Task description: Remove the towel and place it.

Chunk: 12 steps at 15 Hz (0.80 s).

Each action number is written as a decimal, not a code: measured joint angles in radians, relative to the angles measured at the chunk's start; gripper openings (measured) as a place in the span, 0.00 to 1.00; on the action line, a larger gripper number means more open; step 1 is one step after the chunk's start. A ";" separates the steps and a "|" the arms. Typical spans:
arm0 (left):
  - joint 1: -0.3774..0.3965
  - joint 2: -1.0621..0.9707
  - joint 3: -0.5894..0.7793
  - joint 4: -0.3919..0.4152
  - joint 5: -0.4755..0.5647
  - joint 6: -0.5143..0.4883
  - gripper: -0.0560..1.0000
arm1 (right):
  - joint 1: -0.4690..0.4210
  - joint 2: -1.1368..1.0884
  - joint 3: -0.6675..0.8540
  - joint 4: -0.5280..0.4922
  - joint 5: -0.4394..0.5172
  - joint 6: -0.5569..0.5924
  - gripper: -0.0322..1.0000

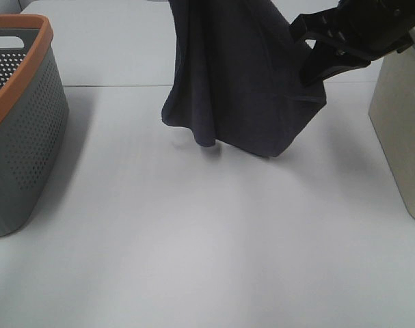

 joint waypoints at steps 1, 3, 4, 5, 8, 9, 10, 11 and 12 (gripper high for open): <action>0.000 0.005 0.000 0.012 0.000 -0.018 0.05 | 0.000 0.000 -0.008 -0.018 0.006 0.001 0.03; 0.000 0.027 0.000 0.077 -0.007 -0.075 0.05 | 0.000 0.000 -0.080 -0.113 0.018 0.001 0.03; 0.000 0.038 0.000 0.114 -0.025 -0.096 0.05 | 0.000 0.005 -0.127 -0.151 0.018 0.001 0.03; 0.000 0.048 0.000 0.140 -0.059 -0.113 0.05 | 0.000 0.018 -0.179 -0.182 0.019 -0.004 0.03; 0.001 0.081 0.000 0.222 -0.177 -0.155 0.05 | 0.000 0.098 -0.334 -0.204 0.007 -0.080 0.03; 0.016 0.110 0.000 0.275 -0.271 -0.210 0.05 | 0.000 0.172 -0.420 -0.220 -0.002 -0.134 0.03; 0.024 0.118 0.000 0.285 -0.299 -0.225 0.05 | 0.000 0.194 -0.445 -0.225 -0.013 -0.145 0.03; 0.037 0.137 0.000 0.304 -0.355 -0.248 0.05 | 0.000 0.234 -0.493 -0.234 -0.032 -0.163 0.03; 0.051 0.160 0.000 0.309 -0.420 -0.267 0.05 | 0.000 0.276 -0.540 -0.240 -0.052 -0.175 0.03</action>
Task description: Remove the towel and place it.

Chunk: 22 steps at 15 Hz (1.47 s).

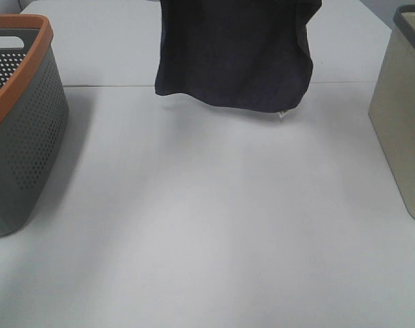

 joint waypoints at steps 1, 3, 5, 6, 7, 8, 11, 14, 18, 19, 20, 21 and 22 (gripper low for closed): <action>0.014 0.027 0.000 0.008 -0.082 -0.012 0.05 | 0.000 0.050 -0.047 -0.006 -0.024 -0.018 0.03; 0.040 0.076 0.000 0.033 -0.243 -0.015 0.05 | 0.000 0.140 -0.149 -0.020 -0.093 -0.054 0.03; 0.059 0.116 0.000 0.047 -0.346 -0.016 0.05 | 0.000 0.200 -0.207 -0.028 -0.188 -0.068 0.03; 0.062 0.125 0.000 0.048 -0.361 -0.016 0.05 | 0.000 0.209 -0.212 -0.033 -0.212 -0.070 0.03; 0.066 0.139 0.000 0.049 -0.378 -0.016 0.05 | 0.000 0.221 -0.217 -0.039 -0.252 -0.076 0.03; 0.066 0.150 0.000 0.049 -0.380 -0.016 0.05 | 0.000 0.232 -0.220 -0.044 -0.273 -0.084 0.03; 0.054 0.177 0.000 0.049 -0.241 -0.015 0.05 | 0.000 0.301 -0.223 -0.041 -0.164 -0.083 0.03; 0.013 0.178 0.000 0.046 0.091 0.022 0.05 | 0.000 0.338 -0.223 -0.038 0.140 -0.052 0.03; 0.000 0.178 0.000 -0.079 0.525 0.117 0.05 | 0.000 0.382 -0.223 -0.047 0.452 -0.043 0.03; 0.000 0.179 0.000 -0.093 0.561 0.136 0.05 | 0.000 0.390 -0.222 -0.049 0.459 -0.038 0.03; 0.000 0.182 0.000 -0.126 0.635 0.163 0.05 | 0.000 0.400 -0.207 -0.061 0.465 -0.015 0.03; 0.000 0.213 -0.003 -0.166 0.743 0.180 0.05 | 0.000 0.401 -0.164 -0.087 0.467 0.057 0.03; 0.000 0.226 0.006 -0.182 0.748 0.180 0.05 | 0.000 0.401 -0.141 -0.089 0.467 0.094 0.03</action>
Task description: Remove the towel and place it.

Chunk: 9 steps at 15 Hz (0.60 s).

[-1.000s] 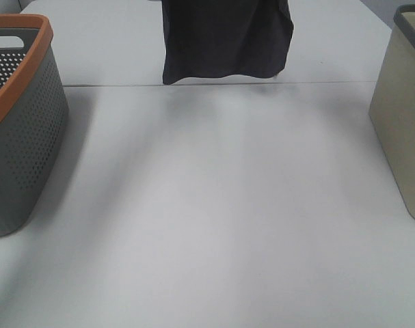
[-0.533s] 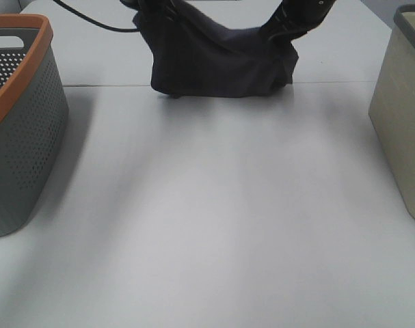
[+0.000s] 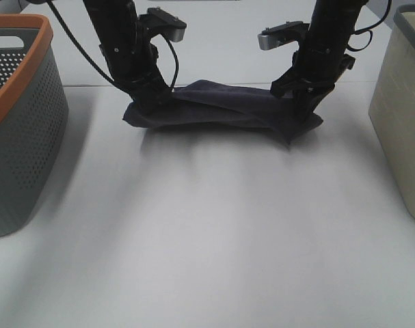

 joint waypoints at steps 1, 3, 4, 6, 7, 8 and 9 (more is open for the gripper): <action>0.000 0.004 0.019 -0.019 0.002 0.001 0.05 | 0.000 0.000 0.030 0.002 0.000 0.023 0.03; 0.000 0.006 0.079 -0.052 0.005 0.004 0.05 | 0.000 -0.003 0.108 0.025 0.000 0.030 0.03; -0.001 0.006 0.115 -0.062 0.006 0.004 0.05 | 0.000 -0.014 0.153 0.031 0.000 0.030 0.03; -0.008 0.003 0.183 -0.088 0.007 0.004 0.05 | 0.000 -0.054 0.228 0.038 0.000 0.027 0.03; -0.015 -0.006 0.218 -0.094 0.007 0.004 0.05 | 0.000 -0.070 0.246 0.038 0.001 0.021 0.03; -0.023 -0.015 0.246 -0.105 0.008 0.004 0.05 | 0.000 -0.077 0.251 0.038 0.001 0.020 0.03; -0.031 -0.021 0.274 -0.115 0.008 0.004 0.05 | 0.000 -0.077 0.256 0.038 0.001 0.020 0.03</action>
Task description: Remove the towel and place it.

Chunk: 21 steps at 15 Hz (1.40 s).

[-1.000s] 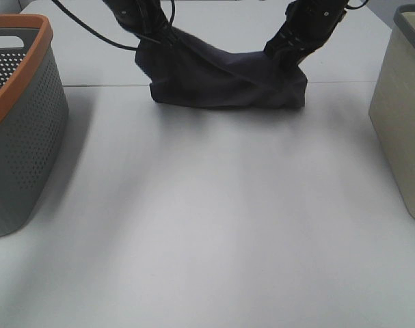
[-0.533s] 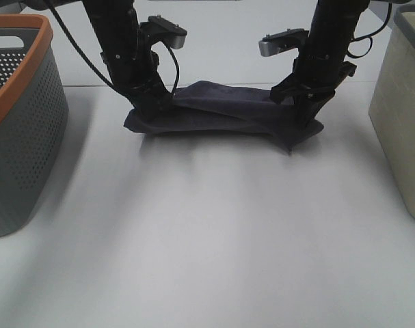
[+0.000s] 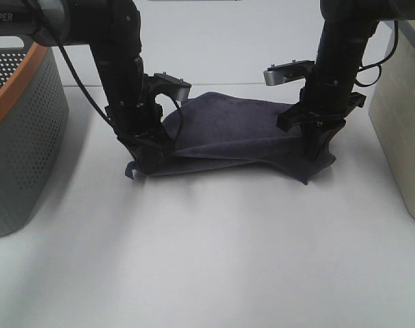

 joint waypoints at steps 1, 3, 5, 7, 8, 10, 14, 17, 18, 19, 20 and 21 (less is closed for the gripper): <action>-0.011 -0.003 0.025 -0.011 0.000 0.000 0.05 | 0.000 -0.002 0.006 0.001 0.000 0.002 0.03; -0.026 -0.012 0.049 -0.014 0.001 0.000 0.05 | 0.000 -0.003 0.034 0.013 0.000 0.003 0.03; -0.029 -0.021 0.053 -0.016 0.002 0.000 0.05 | 0.000 -0.006 0.072 0.029 0.000 0.008 0.04; -0.031 -0.024 0.053 -0.014 0.002 0.000 0.05 | 0.000 -0.016 0.083 0.032 0.000 0.034 0.22; -0.031 -0.024 0.053 -0.014 0.002 0.000 0.05 | 0.000 -0.030 0.083 0.032 -0.001 0.061 0.37; -0.031 -0.024 0.053 -0.014 0.002 0.000 0.07 | 0.000 -0.062 0.083 0.032 -0.001 0.136 0.61; -0.031 -0.024 0.053 -0.014 0.002 -0.017 0.14 | 0.000 -0.137 0.083 0.044 -0.001 0.215 0.71; -0.031 -0.024 0.053 -0.021 0.002 -0.122 0.36 | 0.000 -0.229 0.083 0.086 -0.001 0.239 0.71; -0.031 -0.024 0.053 -0.021 0.002 -0.171 0.51 | 0.000 -0.263 0.083 0.093 -0.001 0.249 0.71; -0.031 -0.027 0.053 -0.021 0.002 -0.208 0.64 | 0.000 -0.295 0.083 0.093 -0.001 0.266 0.71; -0.031 -0.035 0.053 -0.021 0.002 -0.230 0.74 | 0.000 -0.330 0.083 0.093 0.000 0.275 0.71; -0.031 -0.048 0.053 -0.021 0.002 -0.257 0.80 | 0.000 -0.362 0.083 0.093 0.000 0.288 0.71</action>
